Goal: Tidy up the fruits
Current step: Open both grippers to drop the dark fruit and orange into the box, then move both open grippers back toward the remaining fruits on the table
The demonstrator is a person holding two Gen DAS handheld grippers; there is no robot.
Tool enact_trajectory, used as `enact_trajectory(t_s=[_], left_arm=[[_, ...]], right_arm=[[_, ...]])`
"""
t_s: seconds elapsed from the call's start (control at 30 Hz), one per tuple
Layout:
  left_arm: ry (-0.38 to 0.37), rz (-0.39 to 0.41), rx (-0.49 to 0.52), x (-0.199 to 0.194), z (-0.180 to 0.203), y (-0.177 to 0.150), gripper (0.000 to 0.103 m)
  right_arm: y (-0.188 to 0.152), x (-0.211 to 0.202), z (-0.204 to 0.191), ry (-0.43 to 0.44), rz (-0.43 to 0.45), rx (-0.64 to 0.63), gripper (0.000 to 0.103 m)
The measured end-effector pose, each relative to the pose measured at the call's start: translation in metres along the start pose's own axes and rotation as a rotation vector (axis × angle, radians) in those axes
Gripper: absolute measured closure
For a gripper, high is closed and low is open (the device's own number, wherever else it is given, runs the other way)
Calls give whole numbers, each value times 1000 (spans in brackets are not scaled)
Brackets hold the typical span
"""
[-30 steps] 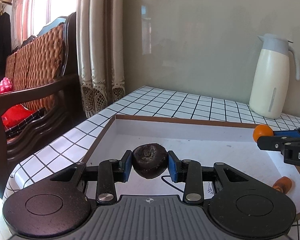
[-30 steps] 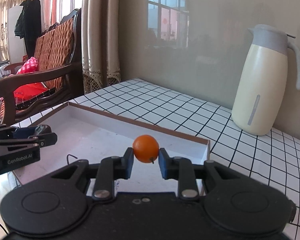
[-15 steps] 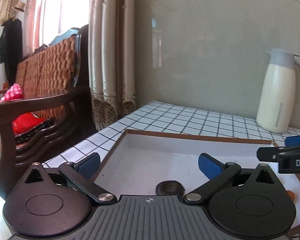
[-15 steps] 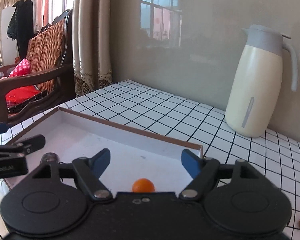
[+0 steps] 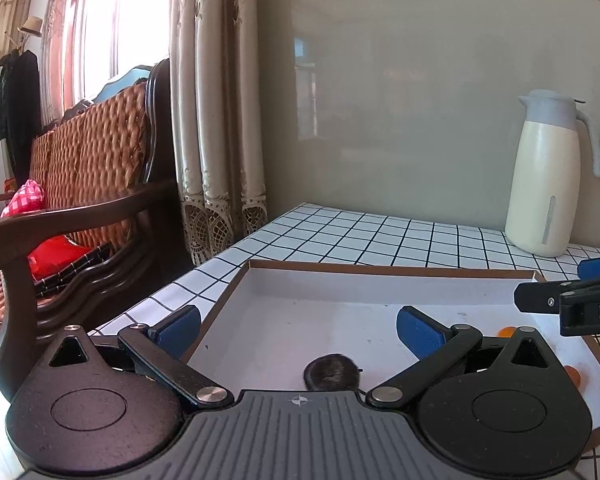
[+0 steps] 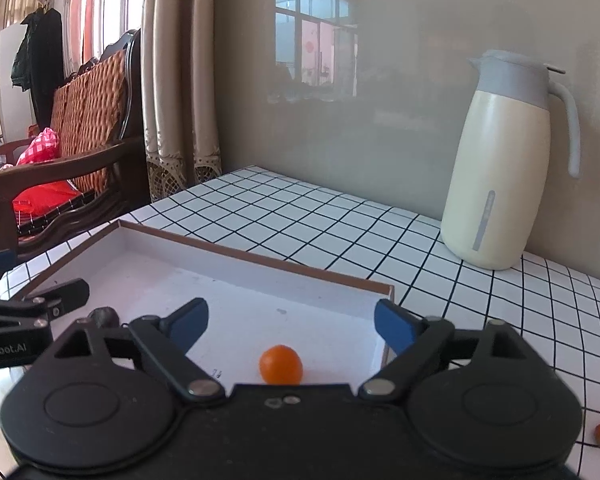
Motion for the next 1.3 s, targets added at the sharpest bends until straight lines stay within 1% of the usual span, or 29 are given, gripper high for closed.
enact_trajectory(t_s=[0.07, 0.13, 0.17, 0.3, 0.4, 0.47, 0.53, 0.63, 0.73, 0.9, 1.1, 1.27, 1.3], left_arm=[[-2, 1, 0, -5, 1, -1, 0], [-4, 10, 1, -12, 1, -2, 0], [-6, 14, 3, -16, 1, -3, 0], [-23, 46, 6, -42, 4, -9, 0], [-45, 62, 3, -59, 8, -15, 0], [-62, 79, 4, -71, 14, -20, 0], [-74, 85, 15, -80, 21, -25, 0], [-122, 86, 20, -94, 38, -32, 0], [-163, 86, 62, -105, 59, -40, 0], [-221, 86, 115, -118, 96, -48, 0], [-284, 100, 156, -135, 132, -56, 0], [-325, 97, 179, -140, 158, -61, 0], [-333, 95, 180, -140, 162, -62, 0]], right_arm=[[-1, -6, 1, 4, 10, 5, 14], [-2, -15, 1, -1, 23, 5, 7], [-3, -20, 1, -4, 31, 5, 6], [-16, -49, 8, -14, 62, 17, 6], [-38, -74, 16, -29, 86, 36, 6], [-51, -88, 21, -56, 96, 38, 6], [-64, -102, 30, -90, 103, 45, 6], [-81, -123, 46, -138, 122, 70, 6], [-95, -138, 62, -164, 135, 110, 6], [-113, -156, 87, -227, 117, 144, 6], [-130, -176, 107, -309, 97, 129, 6], [-149, -181, 121, -328, 38, 116, 13], [-153, -181, 124, -323, 24, 117, 17]])
Point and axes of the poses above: each gripper's, at about its wrist camera, not at the fingertips, and x roughly the way its jaws point, z to its right, y to its top, the point moved 5 cm from there along x, roughly the way its jaws point, and after that the axes turned 8 degrees about -z, right-handed, at the moved point
